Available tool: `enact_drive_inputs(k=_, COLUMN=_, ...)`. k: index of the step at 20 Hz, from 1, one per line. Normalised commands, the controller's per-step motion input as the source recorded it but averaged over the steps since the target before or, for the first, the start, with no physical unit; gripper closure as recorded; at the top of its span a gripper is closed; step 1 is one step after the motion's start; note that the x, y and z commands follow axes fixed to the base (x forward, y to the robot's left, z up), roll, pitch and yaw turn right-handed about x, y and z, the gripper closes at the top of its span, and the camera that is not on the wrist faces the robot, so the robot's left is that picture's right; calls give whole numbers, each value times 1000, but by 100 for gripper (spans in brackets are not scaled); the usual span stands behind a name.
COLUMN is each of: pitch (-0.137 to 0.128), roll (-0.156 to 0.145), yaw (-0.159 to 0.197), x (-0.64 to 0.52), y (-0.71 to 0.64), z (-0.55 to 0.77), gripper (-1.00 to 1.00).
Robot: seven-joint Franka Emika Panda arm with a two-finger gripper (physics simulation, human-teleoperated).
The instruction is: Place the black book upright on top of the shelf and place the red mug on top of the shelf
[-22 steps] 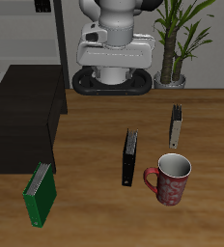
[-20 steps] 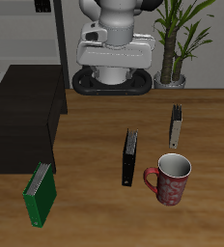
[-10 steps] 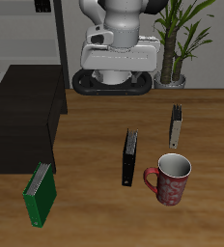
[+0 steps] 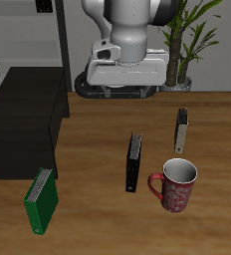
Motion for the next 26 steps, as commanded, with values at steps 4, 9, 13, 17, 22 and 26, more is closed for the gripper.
enact_drive_inputs(k=4, pitch=-7, roll=18, yaw=25, x=233, y=111, z=-279, gripper=-100)
enact_drive_inputs(k=9, pitch=-20, roll=-35, yaw=-25, x=171, y=19, z=-232, gripper=-100)
enact_drive_inputs(k=13, pitch=-46, roll=-18, yaw=-23, x=111, y=49, z=-250, gripper=-100)
enact_drive_inputs(k=17, pitch=-3, roll=13, yaw=-1, x=125, y=79, z=-306, gripper=-100)
enact_drive_inputs(k=22, pitch=-15, roll=-3, yaw=-39, x=134, y=120, z=-362, gripper=-100)
enact_drive_inputs(k=26, pitch=19, roll=15, yaw=-3, x=108, y=116, z=-392, gripper=-100)
